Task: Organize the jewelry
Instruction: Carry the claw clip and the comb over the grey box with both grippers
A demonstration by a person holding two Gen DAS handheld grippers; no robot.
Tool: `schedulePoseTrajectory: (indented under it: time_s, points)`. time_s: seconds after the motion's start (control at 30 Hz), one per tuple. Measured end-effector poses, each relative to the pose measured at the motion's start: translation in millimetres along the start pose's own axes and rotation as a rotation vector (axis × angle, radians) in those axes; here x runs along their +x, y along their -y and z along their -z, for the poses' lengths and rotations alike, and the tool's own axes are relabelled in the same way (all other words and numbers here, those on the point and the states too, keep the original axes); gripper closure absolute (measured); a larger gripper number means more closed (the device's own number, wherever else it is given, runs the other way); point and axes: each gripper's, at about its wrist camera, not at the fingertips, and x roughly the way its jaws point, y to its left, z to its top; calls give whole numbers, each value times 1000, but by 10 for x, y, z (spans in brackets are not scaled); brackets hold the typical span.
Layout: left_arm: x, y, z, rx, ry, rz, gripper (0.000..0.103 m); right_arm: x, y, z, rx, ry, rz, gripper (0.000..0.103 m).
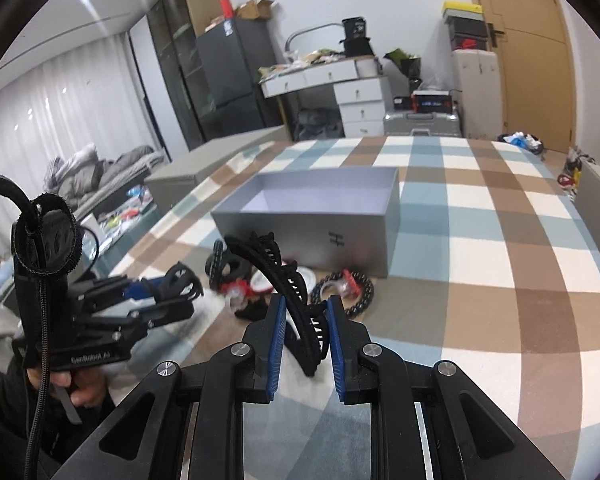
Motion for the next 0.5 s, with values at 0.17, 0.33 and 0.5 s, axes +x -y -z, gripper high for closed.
schedulePoseTrajectory:
  time_s: [0.17,0.33,0.5]
  points:
    - [-40,-15,-52,-8,27,-10,61,-55,91,-69,62,48,11,83]
    - [-34,-30,-143,-18,48,-15,61,-47,135,-153,103,49,9,83]
    - [-50,-9,-240,-14,75,-19,61,-54,92,-232,89,53,7,83]
